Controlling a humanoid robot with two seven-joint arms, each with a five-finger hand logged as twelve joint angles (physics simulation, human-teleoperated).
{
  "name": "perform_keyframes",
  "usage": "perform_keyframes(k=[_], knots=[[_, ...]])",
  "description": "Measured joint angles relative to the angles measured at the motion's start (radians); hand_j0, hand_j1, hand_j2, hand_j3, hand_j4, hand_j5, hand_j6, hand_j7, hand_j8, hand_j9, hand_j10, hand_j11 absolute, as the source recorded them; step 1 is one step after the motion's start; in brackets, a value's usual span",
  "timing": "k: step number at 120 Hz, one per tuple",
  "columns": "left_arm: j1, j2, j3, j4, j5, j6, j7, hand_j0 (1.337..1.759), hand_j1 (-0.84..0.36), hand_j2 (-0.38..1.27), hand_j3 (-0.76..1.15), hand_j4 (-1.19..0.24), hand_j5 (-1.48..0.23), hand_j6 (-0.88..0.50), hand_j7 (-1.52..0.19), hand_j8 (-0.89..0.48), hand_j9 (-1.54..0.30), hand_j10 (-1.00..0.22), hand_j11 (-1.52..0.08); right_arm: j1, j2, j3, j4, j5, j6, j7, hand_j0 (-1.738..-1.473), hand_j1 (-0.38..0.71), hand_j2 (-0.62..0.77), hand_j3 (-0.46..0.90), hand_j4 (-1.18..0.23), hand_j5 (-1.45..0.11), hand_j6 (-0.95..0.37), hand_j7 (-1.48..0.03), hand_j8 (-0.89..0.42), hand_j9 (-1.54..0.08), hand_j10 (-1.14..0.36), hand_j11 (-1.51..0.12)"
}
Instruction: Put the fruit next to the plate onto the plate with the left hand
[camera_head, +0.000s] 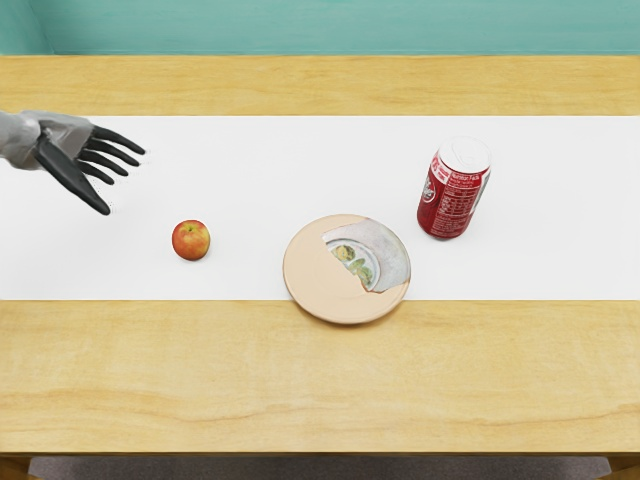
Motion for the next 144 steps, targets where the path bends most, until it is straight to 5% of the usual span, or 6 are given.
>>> perform_keyframes(k=[53, 87, 113, 144], knots=[[0.047, -0.002, 0.001, -0.011, 0.148, 0.031, 0.0, 1.658, 0.06, 0.05, 0.0, -0.25, -0.32, -0.25, -0.32, -0.25, -0.32, -0.25, -0.32, -0.004, 0.0, -0.002, -0.009, 0.001, -0.01, 0.002, -1.658, -0.31, -0.01, 0.0, -0.03, -0.04, -0.03, -0.04, -0.03, -0.04, -0.03, -0.04], [0.007, -0.064, 0.236, -0.292, 0.247, 0.618, -0.004, 1.658, 0.06, 0.05, 0.0, -0.25, -0.32, -0.25, -0.32, -0.25, -0.32, -0.25, -0.32, -0.004, 0.0, -0.002, -0.009, 0.001, -0.011, 0.002, -1.658, -0.31, -0.01, 0.0, -0.03, -0.04, -0.03, -0.04, -0.03, -0.04, -0.03, -0.04], [-0.075, -0.104, 0.382, -0.531, 0.255, 0.86, -0.004, 1.658, 0.05, 0.05, 0.0, -0.25, -0.32, -0.25, -0.32, -0.25, -0.32, -0.25, -0.32, -0.004, 0.0, -0.002, -0.01, 0.001, -0.011, 0.002, -1.658, -0.31, -0.01, 0.0, -0.03, -0.04, -0.03, -0.04, -0.03, -0.04, -0.03, -0.04], [-0.123, -0.214, 0.47, -0.567, 0.255, 0.983, -0.001, 1.658, 0.05, 0.05, 0.0, -0.25, -0.33, -0.25, -0.33, -0.25, -0.33, -0.25, -0.33, -0.004, 0.0, -0.002, -0.01, 0.001, -0.011, 0.002, -1.658, -0.31, -0.01, 0.0, -0.03, -0.04, -0.03, -0.04, -0.03, -0.04, -0.03, -0.04]])
